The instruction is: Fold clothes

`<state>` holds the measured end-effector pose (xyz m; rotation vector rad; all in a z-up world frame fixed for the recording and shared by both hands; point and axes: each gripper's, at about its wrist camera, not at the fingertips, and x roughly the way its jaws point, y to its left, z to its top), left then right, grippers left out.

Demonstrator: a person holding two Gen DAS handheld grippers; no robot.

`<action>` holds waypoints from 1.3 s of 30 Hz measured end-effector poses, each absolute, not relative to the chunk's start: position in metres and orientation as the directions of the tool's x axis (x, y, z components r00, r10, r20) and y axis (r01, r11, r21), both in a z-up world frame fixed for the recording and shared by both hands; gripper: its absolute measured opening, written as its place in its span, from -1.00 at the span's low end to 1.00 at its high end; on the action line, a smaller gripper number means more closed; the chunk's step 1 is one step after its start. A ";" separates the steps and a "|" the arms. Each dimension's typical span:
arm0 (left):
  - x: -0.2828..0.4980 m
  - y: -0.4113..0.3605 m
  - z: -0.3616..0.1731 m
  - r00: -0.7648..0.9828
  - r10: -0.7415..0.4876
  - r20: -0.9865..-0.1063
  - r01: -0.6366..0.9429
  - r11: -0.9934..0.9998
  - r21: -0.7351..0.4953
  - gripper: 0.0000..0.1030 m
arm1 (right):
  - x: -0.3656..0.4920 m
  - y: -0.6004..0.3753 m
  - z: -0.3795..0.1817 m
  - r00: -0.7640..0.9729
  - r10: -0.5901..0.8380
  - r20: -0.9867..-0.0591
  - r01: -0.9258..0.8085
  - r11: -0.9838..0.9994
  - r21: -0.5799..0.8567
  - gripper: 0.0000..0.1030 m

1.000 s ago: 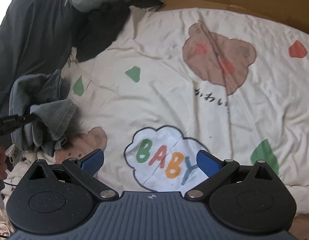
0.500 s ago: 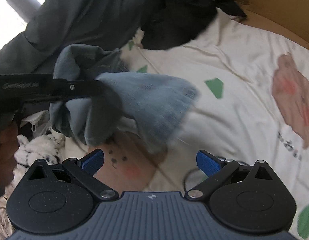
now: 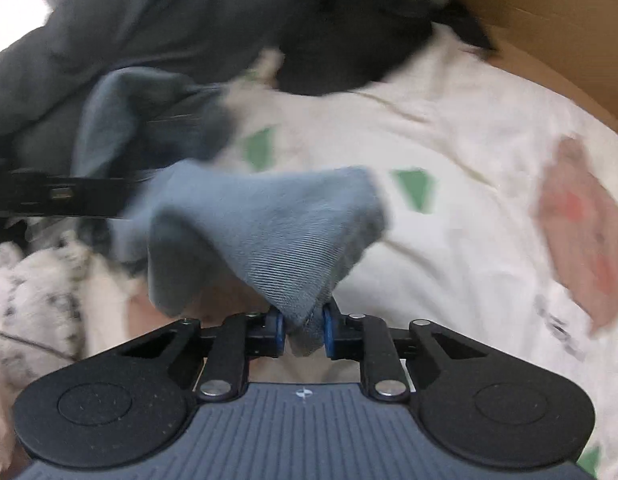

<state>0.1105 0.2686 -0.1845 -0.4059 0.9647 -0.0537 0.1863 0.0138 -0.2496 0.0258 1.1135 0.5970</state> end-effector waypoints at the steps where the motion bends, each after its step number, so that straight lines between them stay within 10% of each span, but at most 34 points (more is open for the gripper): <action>1: 0.105 0.272 -0.188 0.564 -0.182 -0.805 -0.163 0.932 -0.325 -0.25 | 0.188 0.004 -0.252 0.305 0.449 -0.840 -0.406 0.859 0.312 -0.68; 13: 0.068 0.342 -0.239 0.342 0.143 -0.929 -0.466 0.884 -0.035 -0.10 | 0.169 -0.073 -0.252 0.374 0.353 -0.858 -0.157 0.935 0.316 -0.69; 31: 0.089 0.360 -0.303 0.278 0.292 -0.915 -0.393 0.904 0.170 0.20 | 0.275 -0.168 -0.211 0.529 0.176 -0.830 -0.031 0.982 0.189 -0.62; 39: 0.106 0.357 -0.324 0.282 0.325 -0.903 -0.297 0.924 0.240 0.44 | 0.265 -0.165 -0.213 0.497 0.147 -0.855 -0.036 0.988 0.149 0.23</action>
